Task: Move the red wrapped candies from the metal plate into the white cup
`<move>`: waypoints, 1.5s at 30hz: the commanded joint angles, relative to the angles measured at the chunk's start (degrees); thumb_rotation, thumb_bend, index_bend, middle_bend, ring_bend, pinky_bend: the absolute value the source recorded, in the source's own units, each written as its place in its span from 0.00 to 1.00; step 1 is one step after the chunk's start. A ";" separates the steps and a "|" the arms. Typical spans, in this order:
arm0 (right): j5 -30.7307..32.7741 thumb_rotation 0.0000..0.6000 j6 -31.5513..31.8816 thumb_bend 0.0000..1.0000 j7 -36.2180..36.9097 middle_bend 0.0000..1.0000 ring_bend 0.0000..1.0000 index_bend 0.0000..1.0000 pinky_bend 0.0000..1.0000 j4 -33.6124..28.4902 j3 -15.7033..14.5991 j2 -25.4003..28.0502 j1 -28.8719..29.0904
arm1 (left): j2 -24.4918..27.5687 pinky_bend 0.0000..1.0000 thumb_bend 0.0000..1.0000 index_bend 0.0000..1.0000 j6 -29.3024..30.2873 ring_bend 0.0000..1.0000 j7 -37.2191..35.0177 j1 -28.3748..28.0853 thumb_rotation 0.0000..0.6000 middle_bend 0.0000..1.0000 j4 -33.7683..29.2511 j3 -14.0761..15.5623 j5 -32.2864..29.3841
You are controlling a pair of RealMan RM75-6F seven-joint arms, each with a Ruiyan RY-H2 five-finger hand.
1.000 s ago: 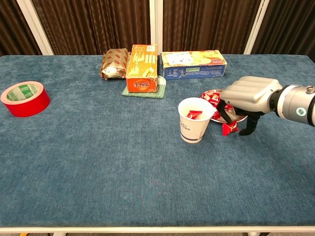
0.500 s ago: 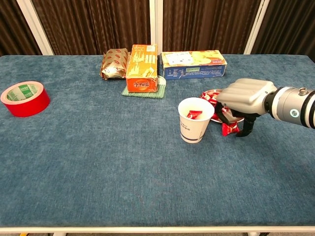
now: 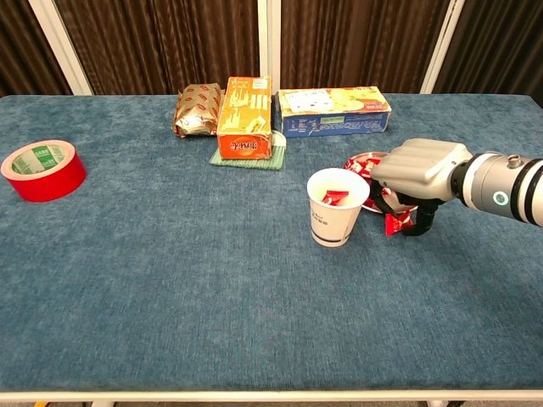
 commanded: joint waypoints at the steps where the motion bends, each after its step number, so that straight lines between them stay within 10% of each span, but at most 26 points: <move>1: -0.04 1.00 0.15 0.20 0.09 1.00 1.00 0.59 1.00 -0.11 0.04 0.02 0.00 | -0.06 0.11 0.14 0.13 -0.04 0.03 -0.05 0.00 1.00 0.08 0.10 0.07 0.04; 26: -6.38 1.00 10.04 0.23 -1.19 1.00 1.00 0.63 1.00 -17.76 5.45 10.80 0.35 | 0.24 0.11 0.14 0.13 0.51 0.03 0.17 0.10 1.00 0.08 -0.72 0.14 0.33; 45: -0.62 1.00 6.37 0.17 -7.40 1.00 1.00 0.58 1.00 -15.67 5.60 3.69 5.95 | 1.06 0.11 0.14 0.13 1.00 0.03 0.12 0.42 1.00 0.08 -1.40 -0.19 -0.09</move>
